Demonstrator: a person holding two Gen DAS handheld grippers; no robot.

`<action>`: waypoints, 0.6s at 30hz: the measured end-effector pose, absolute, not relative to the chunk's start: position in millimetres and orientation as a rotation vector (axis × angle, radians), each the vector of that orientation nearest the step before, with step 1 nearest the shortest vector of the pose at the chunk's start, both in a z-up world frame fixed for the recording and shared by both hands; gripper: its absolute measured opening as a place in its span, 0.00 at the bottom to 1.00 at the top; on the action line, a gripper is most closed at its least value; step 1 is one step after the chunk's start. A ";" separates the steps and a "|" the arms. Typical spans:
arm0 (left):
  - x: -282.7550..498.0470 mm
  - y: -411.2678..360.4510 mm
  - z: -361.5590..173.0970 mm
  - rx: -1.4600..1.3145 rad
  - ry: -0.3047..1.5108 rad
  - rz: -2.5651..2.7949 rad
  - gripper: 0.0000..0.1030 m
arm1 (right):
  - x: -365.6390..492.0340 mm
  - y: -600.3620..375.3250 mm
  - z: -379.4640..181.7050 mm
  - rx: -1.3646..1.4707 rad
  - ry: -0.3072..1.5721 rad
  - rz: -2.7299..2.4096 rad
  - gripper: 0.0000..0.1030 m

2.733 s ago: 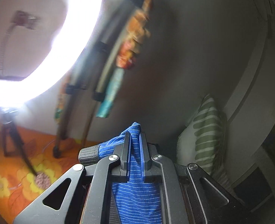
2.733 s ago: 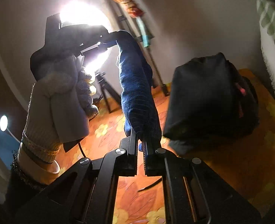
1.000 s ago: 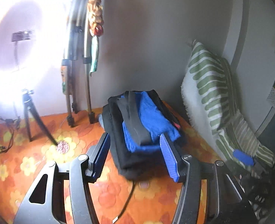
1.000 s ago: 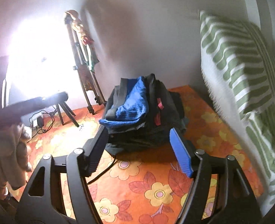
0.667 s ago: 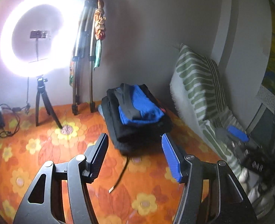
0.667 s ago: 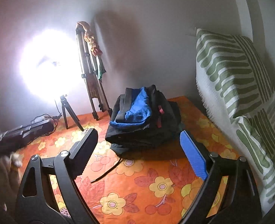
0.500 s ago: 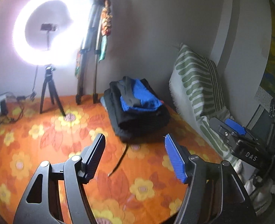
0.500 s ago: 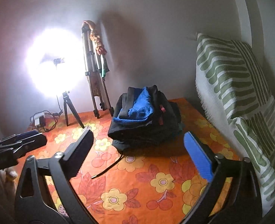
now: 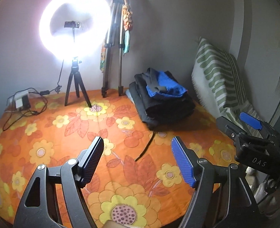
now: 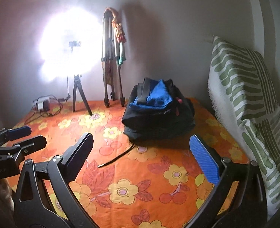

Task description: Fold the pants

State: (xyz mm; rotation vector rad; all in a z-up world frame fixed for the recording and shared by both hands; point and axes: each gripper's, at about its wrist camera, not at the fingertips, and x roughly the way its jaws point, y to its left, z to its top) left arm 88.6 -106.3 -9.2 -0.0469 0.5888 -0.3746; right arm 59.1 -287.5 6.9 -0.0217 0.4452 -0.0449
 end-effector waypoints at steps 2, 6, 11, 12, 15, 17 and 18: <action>89.4 -107.3 -11.9 -0.046 0.603 -0.384 0.72 | 62.4 -286.2 3.0 -0.021 0.458 -0.027 1.00; 89.5 -108.7 -13.6 -0.039 0.603 -0.384 0.72 | 72.2 -287.1 -2.9 -0.016 0.476 -0.033 1.00; 91.3 -106.5 -15.7 -0.051 0.608 -0.380 0.72 | 80.4 -289.2 -7.0 0.016 0.498 -0.034 1.00; 91.6 -105.8 -15.8 -0.053 0.611 -0.381 0.72 | 79.9 -289.0 -6.5 0.013 0.498 -0.033 1.00; 90.9 -104.2 -15.5 -0.054 0.610 -0.377 0.72 | 81.3 -287.3 -9.2 -0.001 0.498 -0.034 1.00; 89.3 -104.0 -14.6 -0.052 0.607 -0.375 0.72 | 81.9 -286.0 -11.0 -0.010 0.500 -0.033 1.00; 88.2 -103.7 -14.2 -0.054 0.605 -0.374 0.72 | 82.2 -285.2 -11.3 -0.012 0.499 -0.033 1.00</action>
